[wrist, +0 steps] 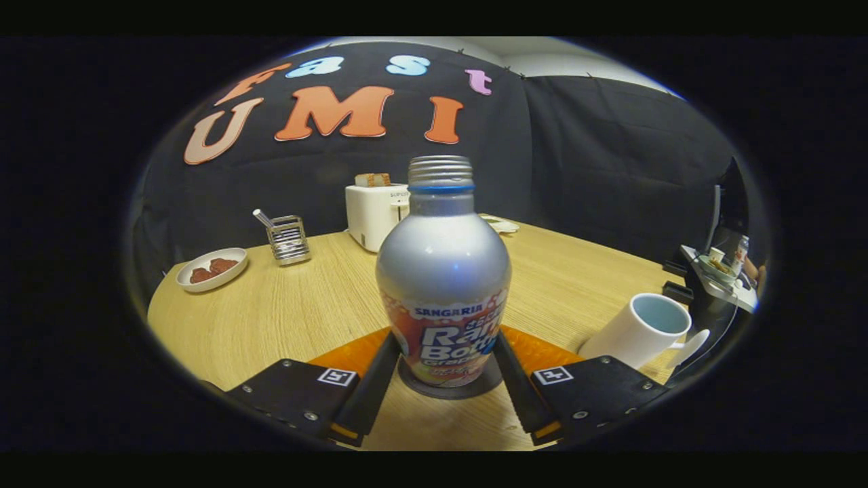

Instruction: Take the bottle from table, then pour the juice into the cup, finally place the bottle on the coaster

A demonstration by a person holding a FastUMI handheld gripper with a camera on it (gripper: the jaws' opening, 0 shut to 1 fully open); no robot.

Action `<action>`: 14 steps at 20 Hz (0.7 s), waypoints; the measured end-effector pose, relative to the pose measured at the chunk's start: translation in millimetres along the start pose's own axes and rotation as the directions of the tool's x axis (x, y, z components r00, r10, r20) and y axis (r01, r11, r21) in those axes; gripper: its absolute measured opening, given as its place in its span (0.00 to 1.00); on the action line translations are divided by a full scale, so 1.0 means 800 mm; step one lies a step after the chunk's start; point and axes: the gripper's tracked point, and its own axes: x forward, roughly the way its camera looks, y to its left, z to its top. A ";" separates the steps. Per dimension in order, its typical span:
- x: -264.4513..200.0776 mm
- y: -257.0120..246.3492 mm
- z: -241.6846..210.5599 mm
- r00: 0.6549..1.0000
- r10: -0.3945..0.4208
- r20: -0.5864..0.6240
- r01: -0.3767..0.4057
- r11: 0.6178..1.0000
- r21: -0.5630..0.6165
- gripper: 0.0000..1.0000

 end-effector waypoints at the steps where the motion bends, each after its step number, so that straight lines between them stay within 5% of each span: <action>1: 0.000 -0.002 -0.003 1.000 -0.002 0.000 0.002 1.000 -0.004 0.80; 8: -0.009 -0.004 -0.010 0.999 0.034 -0.004 -0.034 0.998 0.051 0.82; 14: -0.034 -0.013 -0.009 0.998 0.059 0.008 -0.059 0.996 0.064 0.95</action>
